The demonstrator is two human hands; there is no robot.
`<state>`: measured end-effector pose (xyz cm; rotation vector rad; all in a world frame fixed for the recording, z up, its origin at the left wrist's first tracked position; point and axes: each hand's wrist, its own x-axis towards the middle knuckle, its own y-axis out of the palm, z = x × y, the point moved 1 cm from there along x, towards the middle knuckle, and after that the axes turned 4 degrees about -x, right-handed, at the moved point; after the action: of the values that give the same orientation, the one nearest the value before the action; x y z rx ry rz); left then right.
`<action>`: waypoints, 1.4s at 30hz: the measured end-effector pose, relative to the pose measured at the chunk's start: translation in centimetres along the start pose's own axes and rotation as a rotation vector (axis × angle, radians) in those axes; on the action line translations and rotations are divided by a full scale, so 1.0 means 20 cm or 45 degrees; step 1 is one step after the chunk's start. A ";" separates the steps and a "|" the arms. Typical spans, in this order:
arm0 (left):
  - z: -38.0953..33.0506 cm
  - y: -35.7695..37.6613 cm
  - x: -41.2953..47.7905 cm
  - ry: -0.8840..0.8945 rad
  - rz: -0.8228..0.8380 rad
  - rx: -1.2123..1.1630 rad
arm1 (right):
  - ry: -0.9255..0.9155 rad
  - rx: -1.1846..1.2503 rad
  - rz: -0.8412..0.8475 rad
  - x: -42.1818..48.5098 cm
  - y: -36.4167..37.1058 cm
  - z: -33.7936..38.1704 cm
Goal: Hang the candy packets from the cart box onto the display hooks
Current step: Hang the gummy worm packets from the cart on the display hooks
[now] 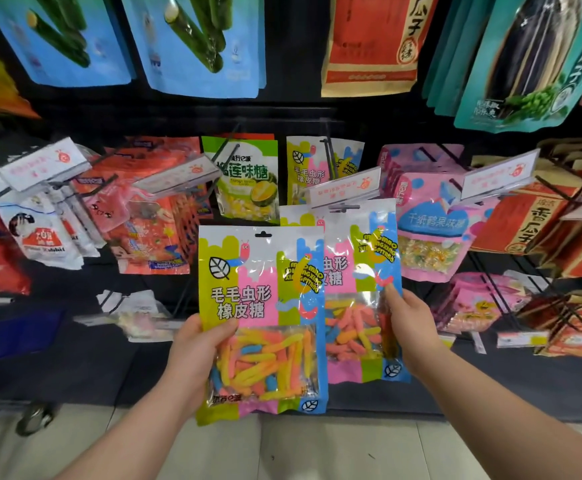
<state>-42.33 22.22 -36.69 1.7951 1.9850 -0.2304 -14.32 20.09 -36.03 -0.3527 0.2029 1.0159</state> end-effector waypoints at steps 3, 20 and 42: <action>0.00 0.00 0.01 -0.001 0.013 0.014 | -0.006 -0.006 -0.039 0.03 0.03 0.01; 0.15 0.12 0.17 0.094 0.122 0.007 | -0.009 0.051 0.079 0.44 0.17 0.02; 0.14 0.47 0.17 0.173 0.315 0.008 | -0.216 0.318 0.255 0.01 0.04 -0.13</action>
<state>-32.67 25.35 -38.98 2.0866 1.8268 -0.0368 -14.85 19.69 -38.70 -0.0182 0.2120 1.1972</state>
